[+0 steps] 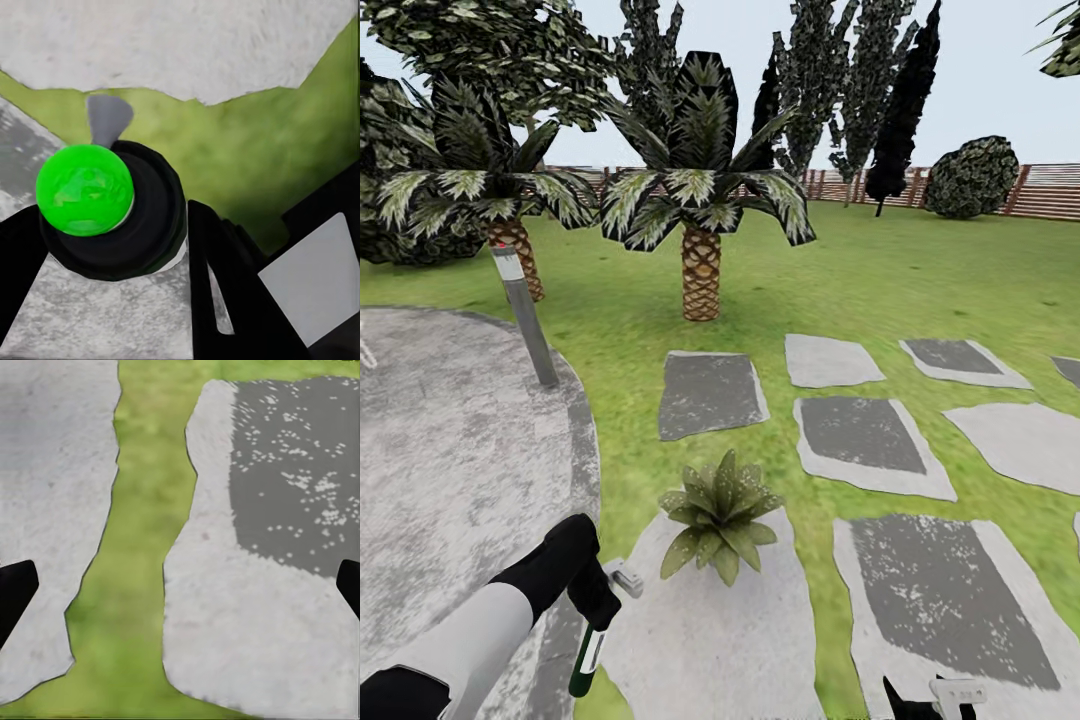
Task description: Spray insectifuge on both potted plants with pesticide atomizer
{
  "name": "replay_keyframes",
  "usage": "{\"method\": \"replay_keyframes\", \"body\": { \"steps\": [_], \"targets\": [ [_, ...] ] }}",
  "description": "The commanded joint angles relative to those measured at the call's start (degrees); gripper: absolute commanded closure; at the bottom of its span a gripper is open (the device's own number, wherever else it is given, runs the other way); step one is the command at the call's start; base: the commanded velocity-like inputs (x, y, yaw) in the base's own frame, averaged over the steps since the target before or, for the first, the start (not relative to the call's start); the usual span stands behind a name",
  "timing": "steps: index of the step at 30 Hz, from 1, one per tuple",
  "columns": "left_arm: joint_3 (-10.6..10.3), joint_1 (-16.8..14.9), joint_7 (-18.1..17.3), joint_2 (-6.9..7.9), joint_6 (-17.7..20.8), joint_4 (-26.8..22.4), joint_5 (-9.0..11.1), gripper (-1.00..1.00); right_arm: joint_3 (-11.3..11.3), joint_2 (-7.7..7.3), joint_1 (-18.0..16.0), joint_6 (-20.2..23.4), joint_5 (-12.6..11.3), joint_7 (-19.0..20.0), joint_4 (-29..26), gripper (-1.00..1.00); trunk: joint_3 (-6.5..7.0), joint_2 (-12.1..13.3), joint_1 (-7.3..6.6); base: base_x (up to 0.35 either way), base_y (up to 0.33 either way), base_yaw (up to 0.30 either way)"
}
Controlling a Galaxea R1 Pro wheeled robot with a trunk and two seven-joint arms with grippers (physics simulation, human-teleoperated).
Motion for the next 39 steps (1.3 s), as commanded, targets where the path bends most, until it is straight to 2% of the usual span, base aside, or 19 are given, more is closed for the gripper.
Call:
{"method": "replay_keyframes", "body": {
  "steps": [1,16,19,21,22,26,34,39],
  "targets": [
    [-0.2,0.0,-0.6,0.02,0.3,-0.1,-0.5,1.00,-0.5,0.00,0.0,-0.1,0.0,0.5,0.0,-1.00,-0.05,0.0,-0.03,-0.109,-0.234,0.267],
    [-0.4,-0.1,-0.7,-0.01,0.4,-0.8,-0.4,1.00,-0.5,0.00,0.0,-0.1,0.0,0.5,0.0,-1.00,-0.05,0.0,-0.03,0.122,-0.263,0.031],
    [-0.5,-0.7,-1.0,-0.08,0.6,-0.8,-0.4,1.00,-0.5,0.00,0.0,-0.1,0.0,0.5,0.0,-1.00,-0.05,0.0,-0.03,0.165,-0.259,0.000],
    [-0.7,-1.7,-2.0,-0.07,2.1,-0.8,-0.5,1.00,-0.5,0.00,0.0,-0.1,0.0,0.5,0.0,-1.00,-0.05,0.0,-0.03,0.158,-0.259,0.054],
    [-1.0,-2.8,-3.5,0.22,3.9,-0.8,-0.7,1.00,-0.5,0.00,0.0,-0.1,0.0,0.5,0.0,-1.00,-0.05,0.0,-0.03,0.138,-0.259,0.176],
    [-1.1,-4.1,-6.3,0.61,5.4,-0.8,-0.9,1.00,-0.5,0.05,0.0,-0.1,0.0,0.5,0.0,-1.00,-0.05,0.0,-0.03,0.049,-0.263,0.242],
    [-1.2,-4.3,-6.8,0.51,5.7,-0.8,-1.0,1.00,-0.5,0.08,0.0,0.0,0.0,0.5,0.0,-1.00,-0.05,0.0,-0.03,-0.189,-0.219,0.274],
    [-1.2,-4.5,-6.7,0.10,5.7,-0.7,-1.0,1.00,-0.5,0.08,0.0,-0.1,0.0,0.5,0.0,-1.00,-0.05,0.0,-0.03,0.049,-0.263,0.277]
  ]
}}
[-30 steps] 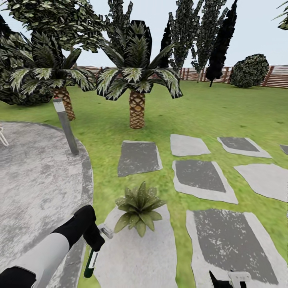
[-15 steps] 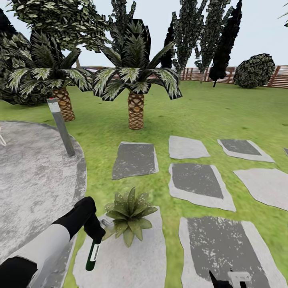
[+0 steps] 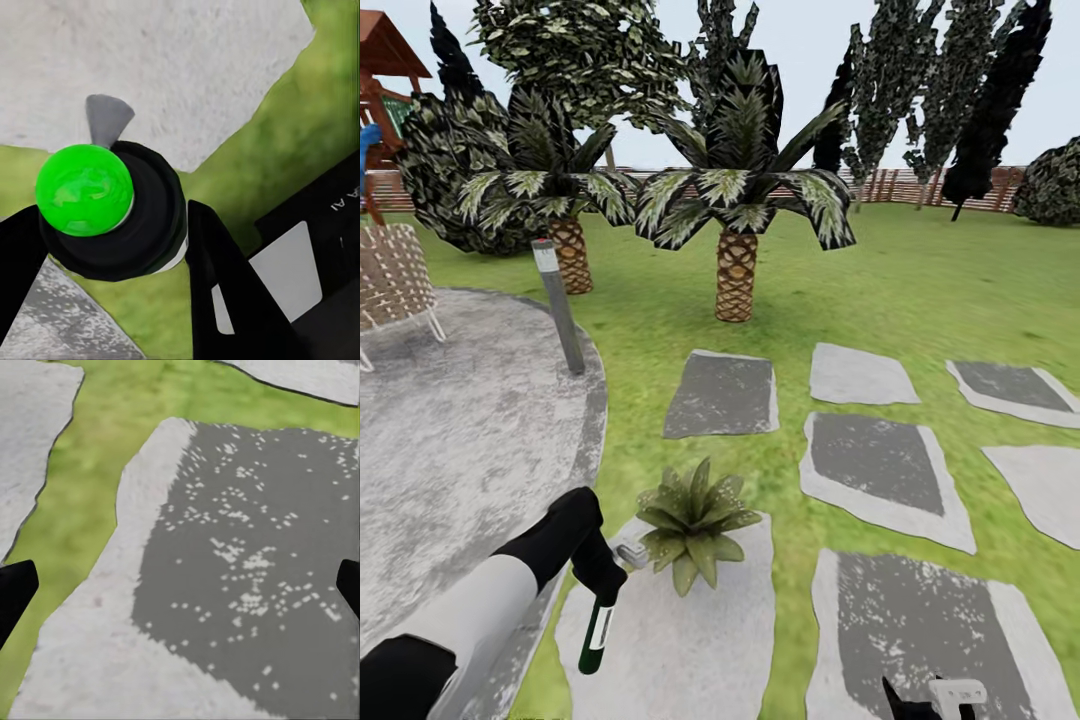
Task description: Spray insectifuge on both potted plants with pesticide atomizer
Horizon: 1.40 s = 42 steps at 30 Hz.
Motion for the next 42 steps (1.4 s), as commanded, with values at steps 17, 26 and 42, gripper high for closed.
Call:
{"method": "replay_keyframes", "body": {
  "steps": [17,26,42],
  "targets": [
    [-0.4,0.5,-0.2,-0.09,0.3,0.5,-0.5,1.00,-0.5,-0.09,0.0,-0.2,0.0,0.5,0.0,-1.00,-0.06,0.0,0.00,0.096,-0.269,0.109],
    [-0.3,1.0,0.8,0.55,-0.3,3.6,-0.5,1.00,-0.5,-0.09,0.0,-0.2,0.0,0.5,0.0,-1.00,-0.06,0.0,0.00,0.000,-0.203,0.026],
    [-0.1,1.9,3.9,0.03,-0.6,4.2,-0.4,1.00,-0.5,-0.09,0.0,-0.2,0.0,0.5,0.0,-1.00,-0.06,0.0,0.00,0.041,-0.070,0.170]
  ]
}}
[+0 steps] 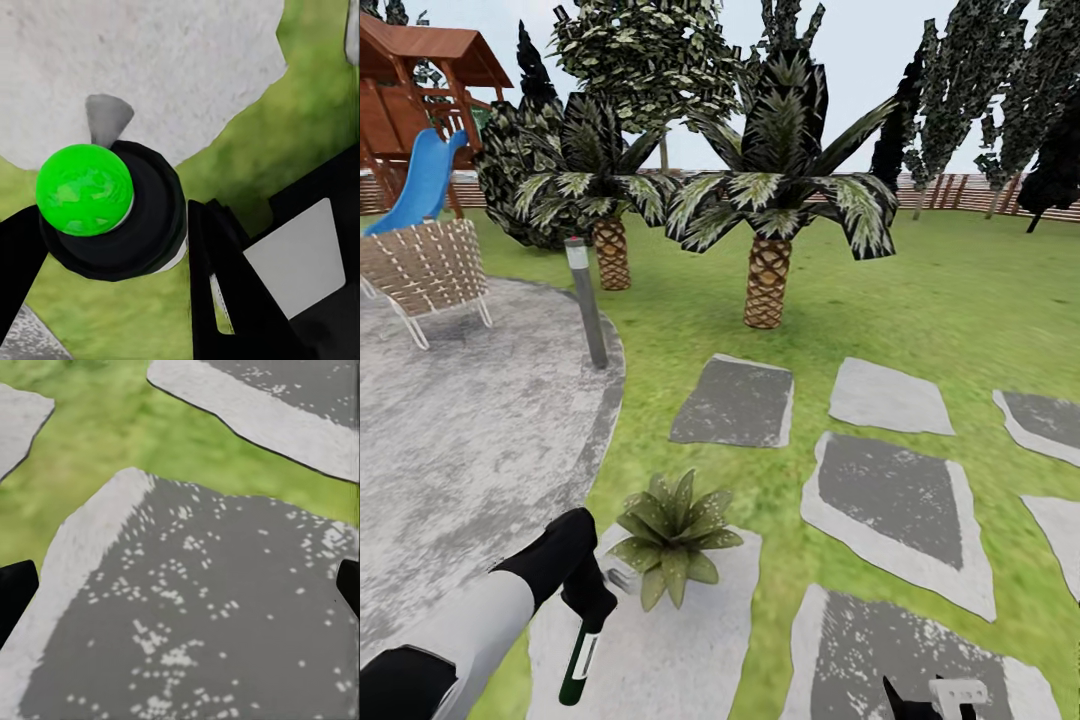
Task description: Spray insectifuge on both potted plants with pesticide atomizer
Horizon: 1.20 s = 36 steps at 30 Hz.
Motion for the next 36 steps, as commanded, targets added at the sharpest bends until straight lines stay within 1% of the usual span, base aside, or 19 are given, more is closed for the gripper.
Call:
{"method": "replay_keyframes", "body": {
  "steps": [1,5,8,10,12,14,17,19,20,21,23,26,27,29,32,33,34,35,36],
  "targets": [
    [-0.1,0.3,-0.6,-0.02,0.3,-0.2,-0.6,1.00,-0.5,0.00,0.0,-0.1,0.0,0.5,0.0,-1.00,-0.05,0.0,0.00,0.143,-0.234,0.002],
    [-0.1,0.8,-0.5,0.30,0.2,-0.1,-0.6,1.00,-0.5,0.00,0.0,-0.1,0.0,0.5,0.1,-1.00,-0.05,0.0,0.00,0.094,-0.144,0.001],
    [0.1,2.4,-0.3,0.43,0.1,-0.2,-0.6,1.00,-0.5,0.00,0.0,-0.1,0.0,0.5,0.0,-1.00,-0.05,0.0,0.00,0.011,-0.016,0.000],
    [0.2,3.6,0.7,0.67,0.0,-0.2,-0.5,1.00,-0.5,0.00,0.0,-0.1,0.0,0.5,0.1,-1.00,-0.05,0.0,0.00,0.002,-0.003,0.000],
    [0.5,4.8,1.4,1.21,0.0,-0.2,-0.4,1.00,-0.5,0.00,0.0,-0.1,0.0,0.5,0.1,-1.00,-0.05,0.0,0.00,0.000,0.000,0.000],
    [0.7,5.3,1.6,2.25,0.0,-0.2,-0.3,1.00,-0.5,0.00,0.0,-0.1,0.0,0.5,0.1,-1.00,-0.05,0.0,0.00,0.000,0.000,0.000],
    [0.9,5.4,2.1,3.08,-0.5,-0.3,-0.2,1.00,-0.5,0.00,0.0,-0.1,0.0,0.5,0.0,-1.00,-0.05,0.0,0.00,0.000,0.000,0.000],
    [1.0,5.5,3.4,3.33,-0.9,-0.2,-0.2,1.00,-0.6,0.00,0.0,-0.1,0.0,0.5,0.0,-1.00,-0.05,0.0,0.00,0.000,0.000,0.000],
    [1.0,5.5,5.2,3.46,-1.0,-0.2,-0.1,1.00,-0.5,0.00,0.0,-0.1,0.0,0.5,0.0,-1.00,-0.05,0.0,0.00,0.000,0.000,0.000],
    [1.1,5.5,6.3,3.39,-1.1,-0.5,0.0,1.00,-0.5,0.00,0.0,-0.1,0.0,0.5,0.0,-1.00,-0.05,0.0,0.00,0.000,0.000,0.000],
    [0.9,5.5,7.2,2.87,-1.1,-0.7,0.1,1.00,-0.5,0.00,0.0,-0.1,0.0,0.5,0.0,-1.00,-0.05,0.0,0.00,0.000,0.000,0.000],
    [1.0,5.5,7.6,1.17,-1.2,-0.9,0.2,1.00,-0.5,0.12,-0.1,0.0,0.0,0.5,0.1,-1.00,-0.05,0.0,0.00,0.000,0.000,0.081],
    [1.0,5.6,7.6,0.82,-1.2,-1.0,0.3,1.00,-0.5,0.15,0.0,-0.1,0.0,0.5,0.1,-1.00,-0.05,0.0,0.00,0.000,0.000,0.210],
    [1.0,5.6,7.7,0.44,-1.4,-1.1,0.2,1.00,-0.5,0.17,0.0,0.0,0.0,0.6,0.1,-1.00,-0.05,0.0,0.00,0.000,0.000,0.251],
    [1.2,5.6,7.8,0.40,-1.9,-1.2,0.2,1.00,-0.5,0.17,-0.1,-0.1,0.0,0.6,0.1,-1.00,-0.05,0.0,0.00,0.000,0.000,0.271],
    [1.5,5.6,7.8,0.42,-2.4,-1.2,0.2,1.00,-0.5,0.17,-0.1,0.0,0.0,0.6,0.1,-1.00,-0.05,0.0,0.00,0.000,0.000,0.275],
    [2.3,5.6,7.8,0.47,-3.3,-1.2,0.2,1.00,-0.5,0.17,-0.1,0.0,0.0,0.6,0.1,-1.00,-0.05,0.0,0.00,0.000,0.000,0.276],
    [4.1,5.6,7.8,0.64,-4.2,-1.2,0.2,1.00,-0.5,0.17,-0.1,0.0,0.0,0.6,0.1,-1.00,-0.05,0.0,0.00,0.000,0.000,0.276],
    [6.9,5.6,7.8,0.81,-4.9,-1.2,0.2,1.00,-0.5,0.17,0.0,0.0,0.0,0.6,0.1,-1.00,-0.05,0.0,0.00,0.000,0.000,0.249]
  ]
}}
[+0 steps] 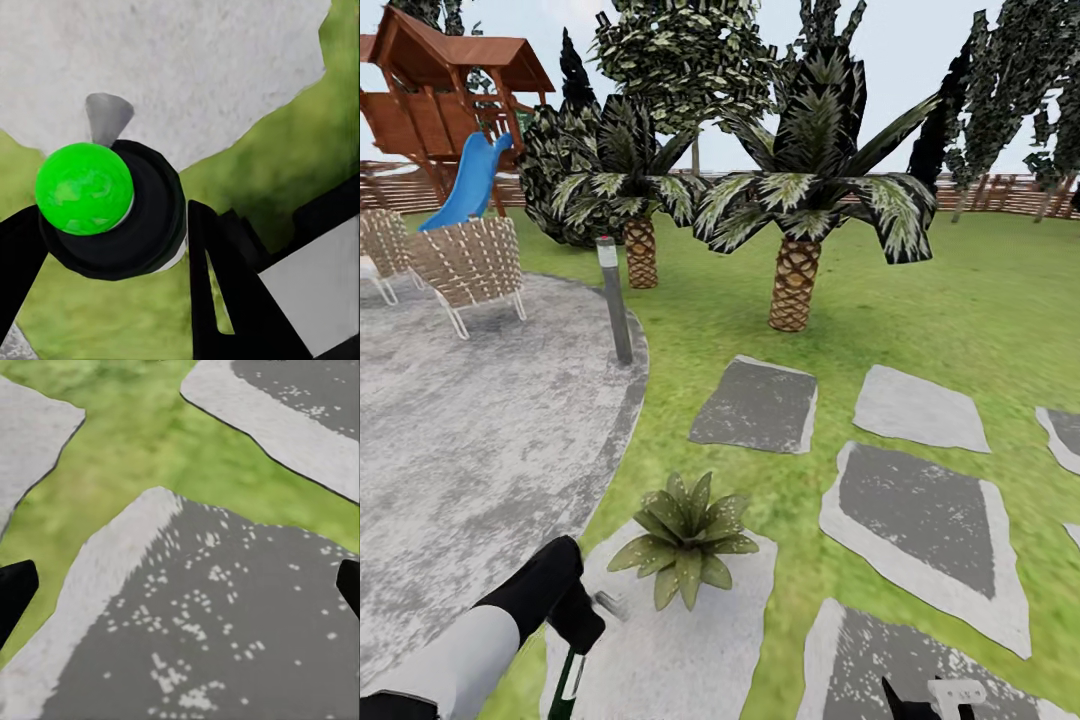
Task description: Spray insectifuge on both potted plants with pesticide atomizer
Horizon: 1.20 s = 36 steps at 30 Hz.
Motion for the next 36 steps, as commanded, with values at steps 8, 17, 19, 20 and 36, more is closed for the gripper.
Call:
{"method": "replay_keyframes", "body": {
  "steps": [8,17,19,20,36],
  "targets": [
    [7.9,0.0,9.6,-0.77,-1.0,0.3,-0.3,1.00,-0.5,-0.01,0.0,-0.1,0.1,0.5,0.0,-1.00,-0.06,0.0,-0.01,0.000,0.000,0.050],
    [8.0,0.1,10.6,-5.33,-9.7,2.6,-1.0,1.00,-0.5,-0.01,-0.1,-0.1,0.1,0.5,0.1,-1.00,-0.06,0.0,-0.01,0.000,0.000,0.000],
    [8.1,0.1,10.7,-3.37,-9.7,2.7,-0.7,1.00,-0.5,-0.01,-0.1,-0.1,0.1,0.5,0.1,-1.00,-0.06,0.0,-0.01,-0.003,0.000,0.000],
    [8.1,0.1,10.7,-2.74,-9.7,2.7,-0.6,1.00,-0.5,-0.01,0.0,-0.1,0.1,0.5,0.1,-1.00,-0.06,0.0,-0.01,-0.058,0.000,0.000],
    [11.1,0.2,10.8,-1.53,-10.4,1.8,-0.4,1.00,-0.5,0.08,0.0,-0.1,0.1,0.5,0.1,-1.00,-0.06,0.0,-0.01,-0.311,0.000,0.047]
  ]
}}
